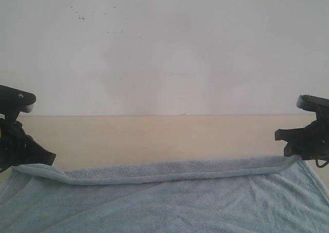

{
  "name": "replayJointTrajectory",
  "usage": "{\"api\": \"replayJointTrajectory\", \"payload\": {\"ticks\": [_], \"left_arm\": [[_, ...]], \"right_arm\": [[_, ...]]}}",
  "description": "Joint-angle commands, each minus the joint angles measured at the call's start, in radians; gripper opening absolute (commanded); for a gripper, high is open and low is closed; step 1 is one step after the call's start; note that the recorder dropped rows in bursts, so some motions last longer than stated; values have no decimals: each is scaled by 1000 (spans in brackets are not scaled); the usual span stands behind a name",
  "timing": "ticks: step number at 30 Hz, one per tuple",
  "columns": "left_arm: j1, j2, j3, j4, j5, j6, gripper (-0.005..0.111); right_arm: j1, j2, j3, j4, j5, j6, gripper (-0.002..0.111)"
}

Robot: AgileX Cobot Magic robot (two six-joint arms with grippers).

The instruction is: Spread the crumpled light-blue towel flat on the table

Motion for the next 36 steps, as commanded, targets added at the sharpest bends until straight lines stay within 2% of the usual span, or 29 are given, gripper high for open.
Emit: {"api": "replayJointTrajectory", "payload": {"ticks": [1, 2, 6, 7, 12, 19, 24, 26, 29, 30, 34, 36], "left_arm": [[3, 0, -8, 3, -15, -4, 4], [3, 0, -8, 3, -15, -4, 4], [3, 0, -8, 3, -15, -4, 4], [3, 0, -8, 3, -15, -4, 4], [3, 0, -8, 3, -15, -4, 4], [3, 0, -8, 3, -17, -4, 4], [3, 0, -8, 3, -17, -4, 4], [3, 0, -8, 1, -13, -4, 4], [3, 0, -8, 1, -6, -4, 4], [3, 0, -8, 1, -3, -4, 4], [3, 0, -8, 1, 11, -4, 4], [3, 0, -8, 1, 13, -4, 4]], "right_arm": [[-1, -1, -5, 2, -11, 6, 39], [-1, -1, -5, 2, -11, 6, 35], [-1, -1, -5, 4, -20, 6, 2], [-1, -1, -5, 10, -23, 6, 0], [-1, -1, -18, 60, -43, -1, 3], [-1, 12, -135, 64, -38, 23, 3], [-1, 123, -275, 64, 86, 128, 4], [-1, 184, -336, 64, 123, 151, 16], [-1, 240, -404, 64, 107, 165, 54], [-1, 247, -419, 64, 94, 180, 58], [-1, 242, -444, 64, 92, 187, 38], [-1, 224, -444, 64, 90, 165, 35]]}}
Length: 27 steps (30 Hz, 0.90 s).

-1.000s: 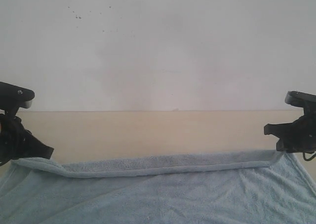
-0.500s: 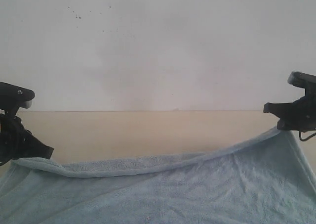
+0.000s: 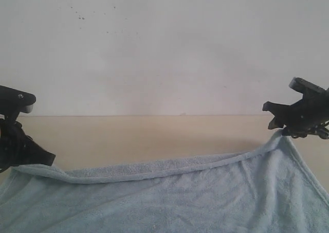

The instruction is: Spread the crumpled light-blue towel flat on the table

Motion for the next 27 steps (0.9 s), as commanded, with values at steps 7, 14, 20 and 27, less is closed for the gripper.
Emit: {"api": "replayJointTrajectory", "payload": {"ticks": [7, 14, 20, 27], "left_arm": [[3, 0, -8, -3, 25, -4, 4], [-2, 0, -8, -5, 88, -4, 4], [-2, -21, 39, -41, 51, 1, 4], [-2, -39, 74, -98, 7, 61, 4]], "right_arm": [[-14, -118, -14, -7, 46, -103, 44], [-13, -157, 19, -32, 268, -209, 44], [-15, -307, 191, -30, 184, -307, 16], [-6, -388, 328, 154, 248, -491, 0]]}}
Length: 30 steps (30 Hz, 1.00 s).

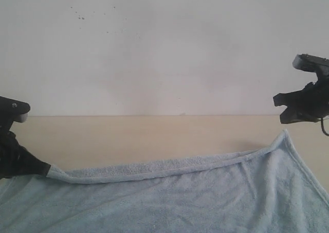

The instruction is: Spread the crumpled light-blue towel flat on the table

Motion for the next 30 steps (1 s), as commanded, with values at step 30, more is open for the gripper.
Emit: {"api": "replayJointTrajectory", "payload": {"ticks": [30], "left_arm": [[9, 293, -89, -14, -164, 62, 4]], "right_arm": [[195, 74, 93, 169, -55, -204, 0]]}}
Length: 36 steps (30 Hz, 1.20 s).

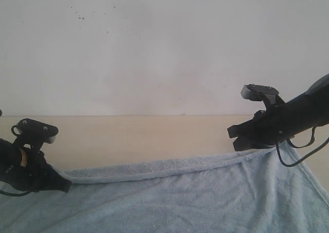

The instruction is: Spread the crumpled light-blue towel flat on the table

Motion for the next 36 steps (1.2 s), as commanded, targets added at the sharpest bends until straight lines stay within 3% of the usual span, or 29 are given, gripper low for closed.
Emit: {"api": "replayJointTrajectory", "payload": {"ticks": [1, 7, 16, 36], "left_arm": [[3, 5, -6, -6, -16, 1, 4], [3, 3, -6, -6, -71, 1, 4], [3, 11, -6, -6, -19, 1, 4], [3, 83, -61, -6, -63, -6, 4]], "right_arm": [[0, -3, 1, 3, 2, -7, 0], [0, -3, 1, 5, 6, -7, 0], [0, -3, 1, 7, 10, -7, 0], [0, -3, 1, 7, 26, -15, 0]]}}
